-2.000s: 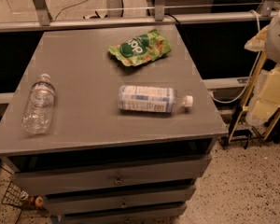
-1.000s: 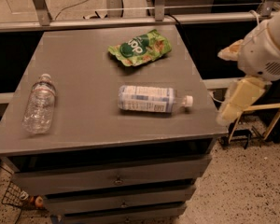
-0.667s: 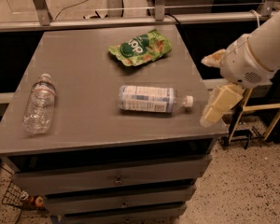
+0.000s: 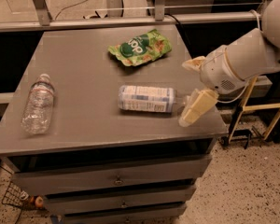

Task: Move water bottle near green rice chip bag

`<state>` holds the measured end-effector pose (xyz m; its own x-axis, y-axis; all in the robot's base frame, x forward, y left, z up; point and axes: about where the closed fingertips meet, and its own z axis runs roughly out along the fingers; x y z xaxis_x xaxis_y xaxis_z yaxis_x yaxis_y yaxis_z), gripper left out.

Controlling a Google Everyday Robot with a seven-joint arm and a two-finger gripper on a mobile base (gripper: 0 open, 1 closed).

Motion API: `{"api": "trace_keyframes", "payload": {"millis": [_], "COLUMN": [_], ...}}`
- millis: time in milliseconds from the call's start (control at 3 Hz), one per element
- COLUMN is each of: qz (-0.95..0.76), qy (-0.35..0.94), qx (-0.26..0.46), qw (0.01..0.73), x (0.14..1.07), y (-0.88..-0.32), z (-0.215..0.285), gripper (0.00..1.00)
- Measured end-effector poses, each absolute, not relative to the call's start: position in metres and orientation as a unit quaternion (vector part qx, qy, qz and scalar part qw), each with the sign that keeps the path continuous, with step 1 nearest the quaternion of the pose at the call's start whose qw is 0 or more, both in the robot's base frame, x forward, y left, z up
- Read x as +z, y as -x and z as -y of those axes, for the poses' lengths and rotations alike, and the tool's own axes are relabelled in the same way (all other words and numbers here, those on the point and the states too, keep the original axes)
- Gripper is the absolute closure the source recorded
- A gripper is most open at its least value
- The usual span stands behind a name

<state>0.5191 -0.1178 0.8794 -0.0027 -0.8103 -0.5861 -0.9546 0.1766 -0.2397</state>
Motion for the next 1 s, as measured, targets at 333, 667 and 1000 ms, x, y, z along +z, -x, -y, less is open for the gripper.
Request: {"api": "trace_keyframes", "payload": {"millis": [333, 667, 1000], "qz": [-0.690, -0.683, -0.680], "qy": [0.628, 0.628, 0.623], "qx": [0.135, 0.159, 0.181], "qw": [0.332, 0.339, 0.342], "x": [0.870, 0.862, 0.853], "y": [-0.524, -0.524, -0.525], "z": [0.101, 0.085, 0.073], "gripper": [0.00, 0.00, 0.23]}}
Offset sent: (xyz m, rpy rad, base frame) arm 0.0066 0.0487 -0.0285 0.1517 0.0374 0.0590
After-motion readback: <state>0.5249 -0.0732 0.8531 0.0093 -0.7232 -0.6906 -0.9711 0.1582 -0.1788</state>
